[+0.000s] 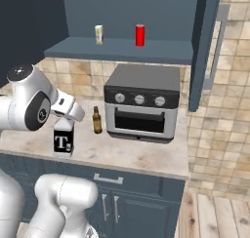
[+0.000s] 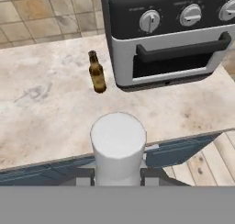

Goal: Sort all alcoholic drinks to one cabinet, and non-alcoholic drinks to the other.

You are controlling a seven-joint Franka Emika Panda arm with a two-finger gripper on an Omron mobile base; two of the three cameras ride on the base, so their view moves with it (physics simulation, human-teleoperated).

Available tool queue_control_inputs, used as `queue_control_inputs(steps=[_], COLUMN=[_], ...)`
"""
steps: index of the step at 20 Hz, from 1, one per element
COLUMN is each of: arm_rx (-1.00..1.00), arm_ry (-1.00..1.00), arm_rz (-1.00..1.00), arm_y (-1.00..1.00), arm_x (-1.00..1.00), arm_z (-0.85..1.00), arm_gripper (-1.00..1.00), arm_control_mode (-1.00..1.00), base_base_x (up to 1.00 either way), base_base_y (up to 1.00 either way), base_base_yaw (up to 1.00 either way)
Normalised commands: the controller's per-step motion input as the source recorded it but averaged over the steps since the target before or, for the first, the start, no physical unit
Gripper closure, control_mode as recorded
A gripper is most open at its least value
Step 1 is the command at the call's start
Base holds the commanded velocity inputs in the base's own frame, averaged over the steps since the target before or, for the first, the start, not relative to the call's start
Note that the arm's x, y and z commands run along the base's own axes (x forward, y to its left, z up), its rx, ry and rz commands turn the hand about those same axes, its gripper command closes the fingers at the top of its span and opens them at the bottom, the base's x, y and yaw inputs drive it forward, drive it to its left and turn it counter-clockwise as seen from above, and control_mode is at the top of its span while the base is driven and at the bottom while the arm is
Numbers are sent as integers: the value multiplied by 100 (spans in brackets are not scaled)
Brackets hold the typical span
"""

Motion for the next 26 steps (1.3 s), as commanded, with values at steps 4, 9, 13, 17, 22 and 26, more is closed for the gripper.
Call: queue_control_inputs(steps=[4, 9, 13, 17, 22, 26], arm_rx=[0, 0, 0, 0, 0, 0], arm_ry=[0, 0, 0, 0, 0, 0], arm_rz=[0, 0, 0, 0, 0, 0], arm_y=[0, 0, 0, 0, 0, 0], arm_x=[0, 0, 0, 0, 0, 0], arm_z=[0, 0, 0, 0, 0, 0], arm_gripper=[100, 100, 100, 100, 100, 100], arm_control_mode=[100, 100, 100, 100, 100, 100], base_base_x=[-94, -43, -23, -17, -7, 5], base_base_y=[2, 61, 100, 100, 100, 91], base_base_yaw=[0, 0, -5, -7, -7, -5])
